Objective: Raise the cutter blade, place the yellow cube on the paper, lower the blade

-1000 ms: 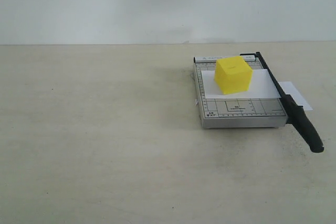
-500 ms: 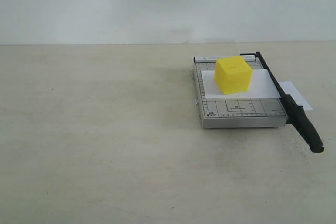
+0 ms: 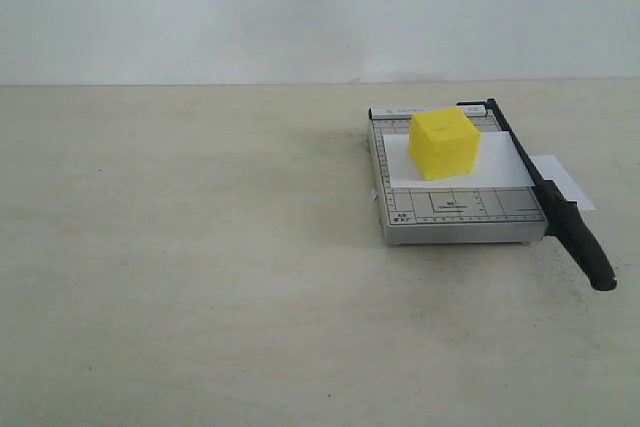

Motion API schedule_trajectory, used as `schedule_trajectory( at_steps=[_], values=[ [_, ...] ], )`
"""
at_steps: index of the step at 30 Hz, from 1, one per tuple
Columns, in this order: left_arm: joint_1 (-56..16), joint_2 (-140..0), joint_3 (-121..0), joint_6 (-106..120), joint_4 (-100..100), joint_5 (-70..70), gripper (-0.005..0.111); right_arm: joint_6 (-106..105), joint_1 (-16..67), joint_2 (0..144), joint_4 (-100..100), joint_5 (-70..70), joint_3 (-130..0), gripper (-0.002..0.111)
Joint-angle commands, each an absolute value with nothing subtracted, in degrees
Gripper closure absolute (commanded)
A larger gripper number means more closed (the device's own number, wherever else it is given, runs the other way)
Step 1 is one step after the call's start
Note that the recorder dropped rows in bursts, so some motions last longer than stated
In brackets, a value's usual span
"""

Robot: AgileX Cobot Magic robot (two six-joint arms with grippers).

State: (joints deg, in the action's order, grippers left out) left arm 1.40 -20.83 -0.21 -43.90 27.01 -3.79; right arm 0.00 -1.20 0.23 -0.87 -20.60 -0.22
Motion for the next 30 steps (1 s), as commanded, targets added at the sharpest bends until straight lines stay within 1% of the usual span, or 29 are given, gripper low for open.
schedule_trajectory(
  at_steps=[1, 20, 23, 26, 29, 30],
  values=[
    [1.11, -20.41, 0.00, -43.95, 27.03, -3.07, 0.102, -0.81, -3.59, 0.00, -1.05, -20.84, 0.00, 0.108],
    [1.11, -20.29, 0.00, -43.95, 27.03, -3.06, 0.102, -0.39, -4.07, 0.00, -1.05, -20.73, 0.00, 0.108],
    [1.52, -16.48, 0.00, -43.95, 27.35, -3.42, 0.102, -0.39, -4.07, 0.00, -1.05, -20.73, 0.00, 0.108],
    [2.23, -8.98, 0.00, -43.62, 29.52, -10.24, 0.102, -0.39, -4.07, 0.00, -1.05, -20.73, 0.00, 0.108],
    [2.36, -0.37, 0.00, -34.93, 32.16, -9.11, 0.102, -0.32, -4.07, 0.00, -1.05, -20.73, 0.00, 0.108],
    [2.36, 0.00, 0.00, -32.05, 33.60, -7.63, 0.102, -0.32, -4.07, 0.00, -1.05, -20.73, 0.00, 0.108]
  ],
)
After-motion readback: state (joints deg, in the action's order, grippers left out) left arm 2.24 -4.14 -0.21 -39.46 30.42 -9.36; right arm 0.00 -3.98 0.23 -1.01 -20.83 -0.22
